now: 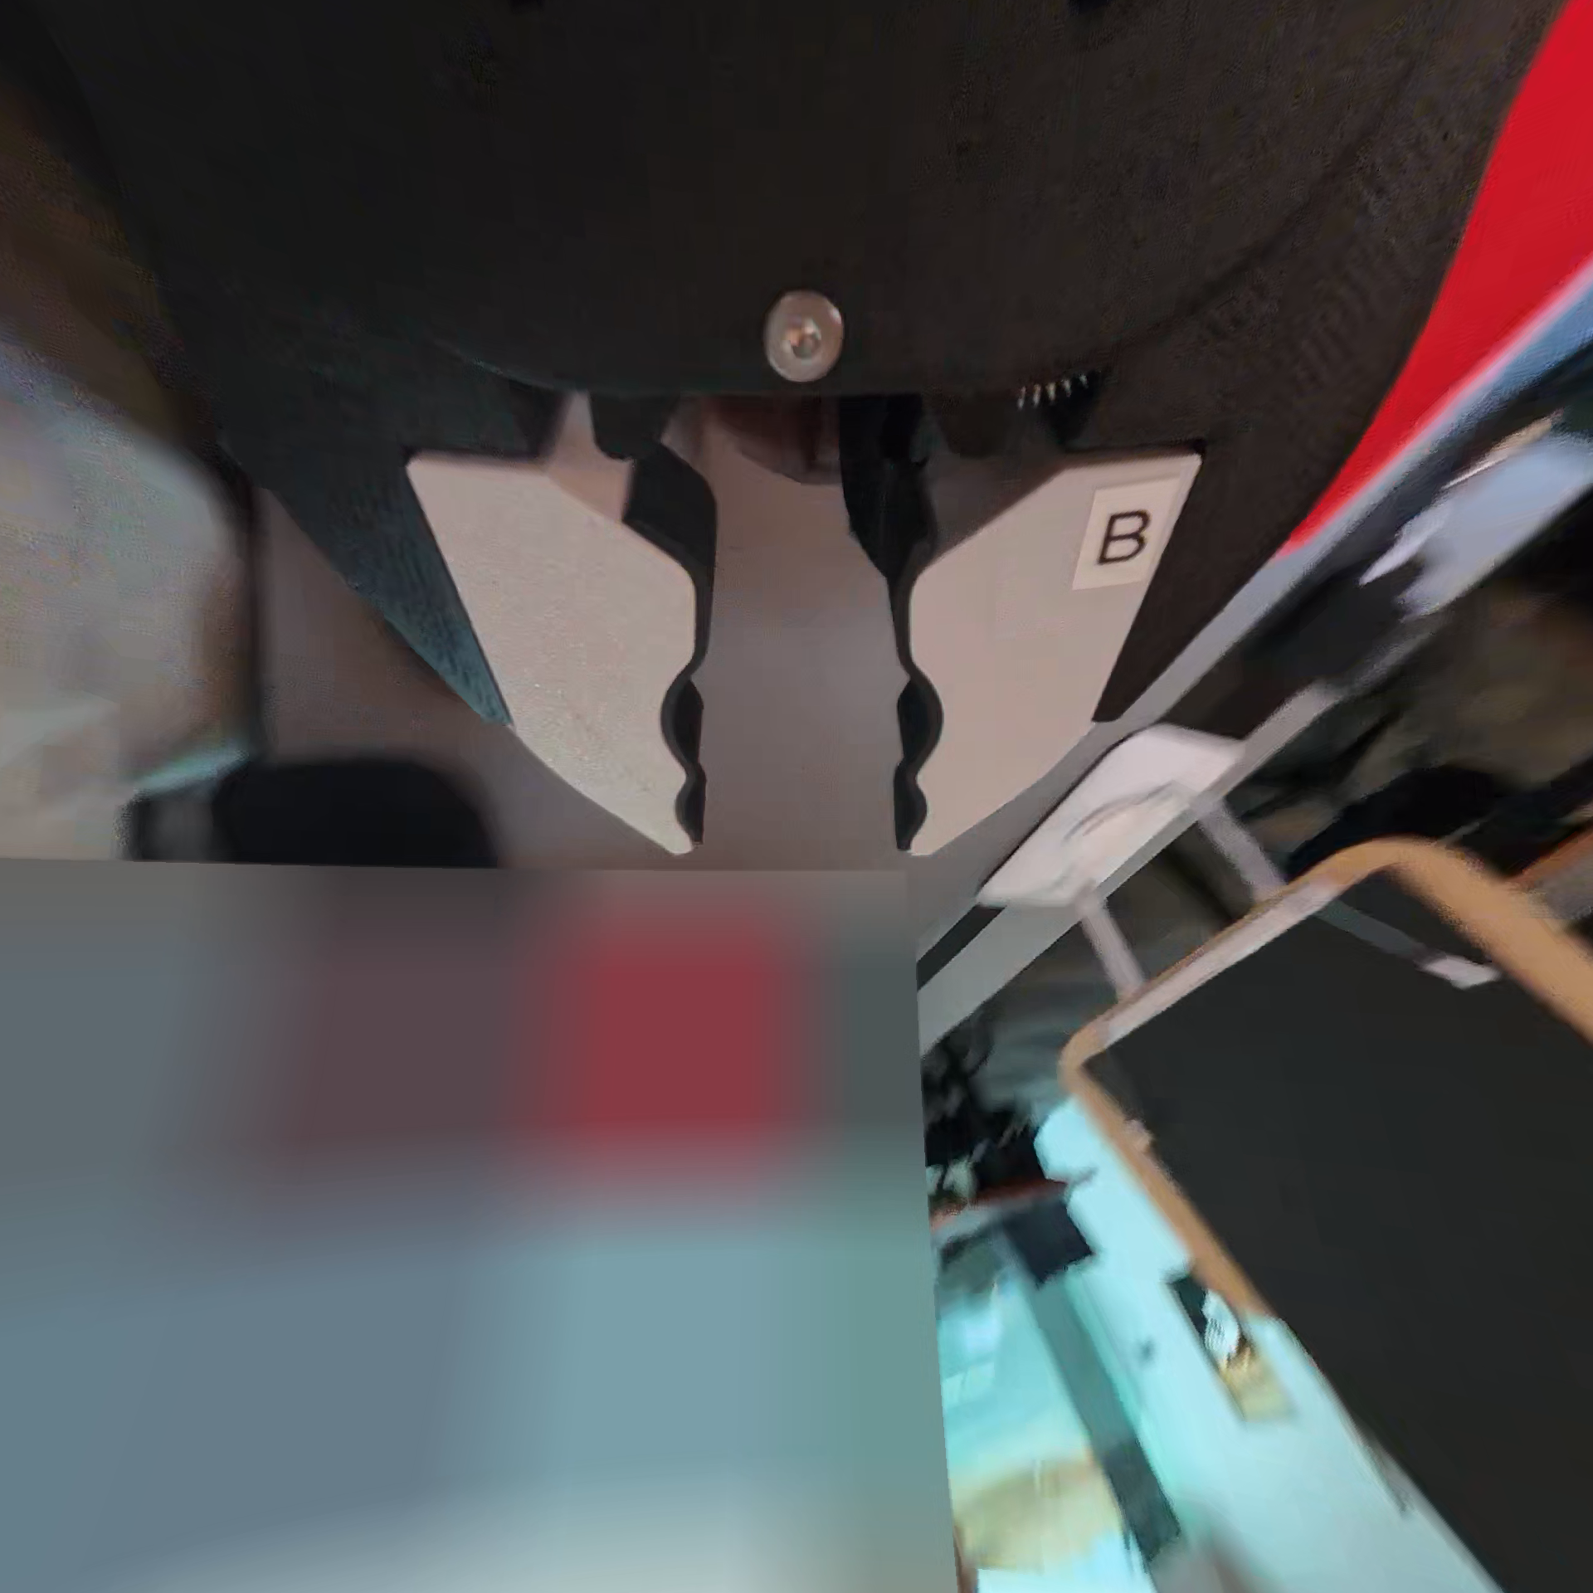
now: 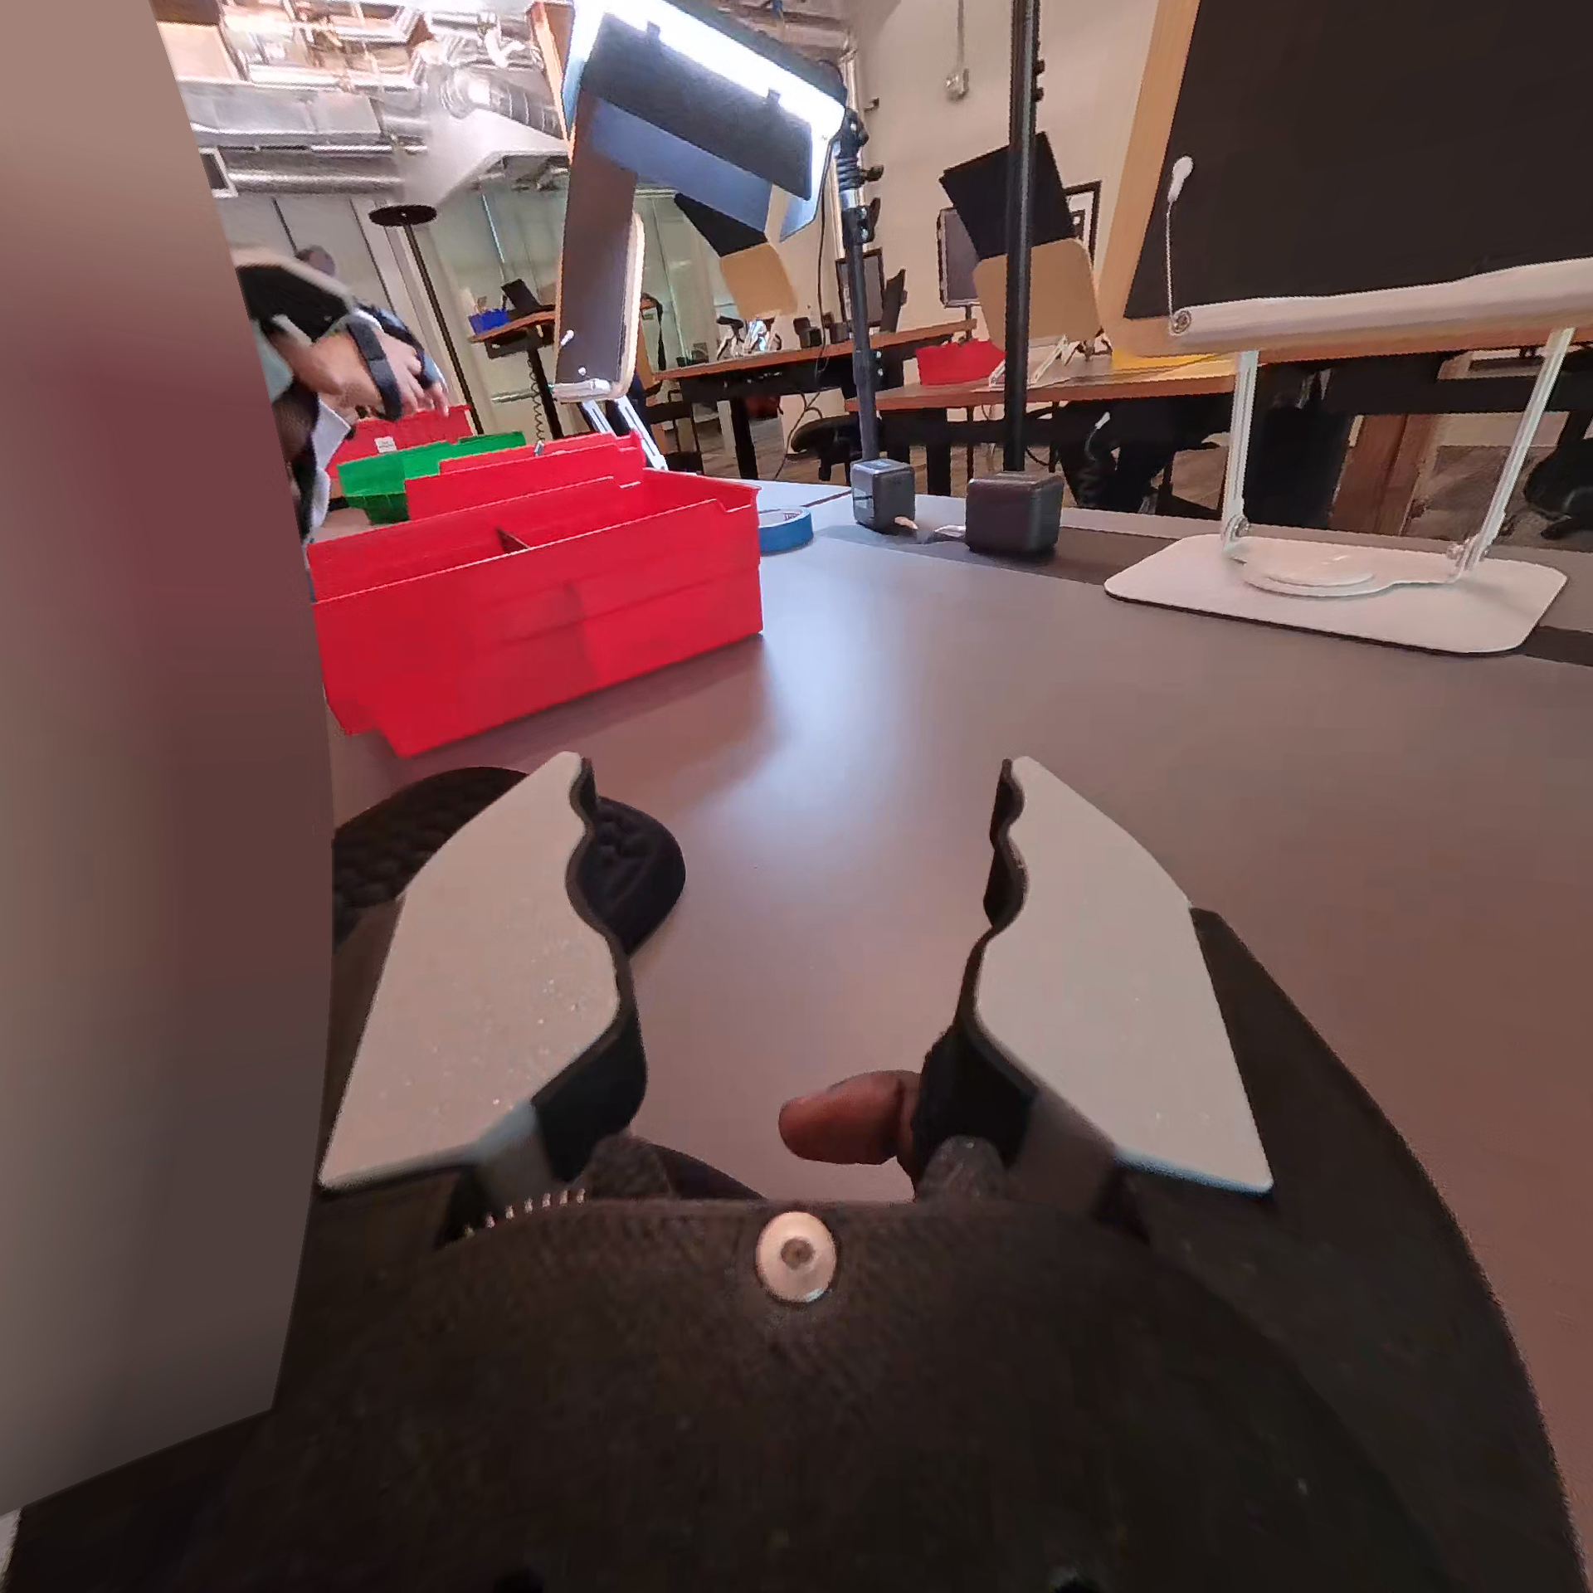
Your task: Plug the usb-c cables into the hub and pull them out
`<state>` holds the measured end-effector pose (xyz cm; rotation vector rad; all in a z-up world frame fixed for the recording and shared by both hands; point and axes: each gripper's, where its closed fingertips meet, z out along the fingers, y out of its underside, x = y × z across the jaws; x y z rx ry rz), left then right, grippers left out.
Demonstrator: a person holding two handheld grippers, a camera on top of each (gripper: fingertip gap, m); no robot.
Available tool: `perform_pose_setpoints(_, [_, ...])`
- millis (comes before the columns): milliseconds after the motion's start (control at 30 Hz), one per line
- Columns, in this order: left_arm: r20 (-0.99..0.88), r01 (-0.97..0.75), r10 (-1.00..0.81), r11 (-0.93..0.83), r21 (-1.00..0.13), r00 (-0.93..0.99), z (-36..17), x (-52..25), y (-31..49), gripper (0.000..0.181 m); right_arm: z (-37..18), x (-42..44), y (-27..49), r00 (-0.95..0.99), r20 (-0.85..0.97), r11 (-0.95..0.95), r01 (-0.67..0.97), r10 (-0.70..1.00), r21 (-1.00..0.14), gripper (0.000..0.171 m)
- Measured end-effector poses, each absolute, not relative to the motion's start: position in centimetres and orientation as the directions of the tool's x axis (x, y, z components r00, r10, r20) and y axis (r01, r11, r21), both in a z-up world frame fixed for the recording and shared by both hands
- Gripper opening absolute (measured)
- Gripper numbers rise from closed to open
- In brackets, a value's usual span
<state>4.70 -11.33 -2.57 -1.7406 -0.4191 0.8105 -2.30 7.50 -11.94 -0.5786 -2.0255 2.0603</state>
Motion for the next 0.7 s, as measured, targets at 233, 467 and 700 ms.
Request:
perform_pose_setpoints(233, [-0.569, 0.229, 0.416, -0.899, -0.372, 0.709, -6.3, -2.2, -30.5, 0.033, -11.6, -3.3, 8.6, -0.882, -0.263, -0.155, 0.219, 0.391, -0.963, 0.071])
perform_pose_setpoints(467, [-0.190, 0.313, 0.297, -0.948, 0.059, 0.936, -17.2, -3.5, -38.4, 0.019, -11.8, -3.7, 8.8, -0.868, -0.274, -0.159, 0.227, 0.414, -0.961, 0.067])
perform_pose_setpoints(700, [-0.020, 0.313, 0.317, -0.924, 0.222, 0.948, -20.3, -3.0, -41.0, 0.029, -12.0, -3.8, 8.7, -0.866, -0.274, -0.147, 0.233, 0.419, -0.961, 0.064])
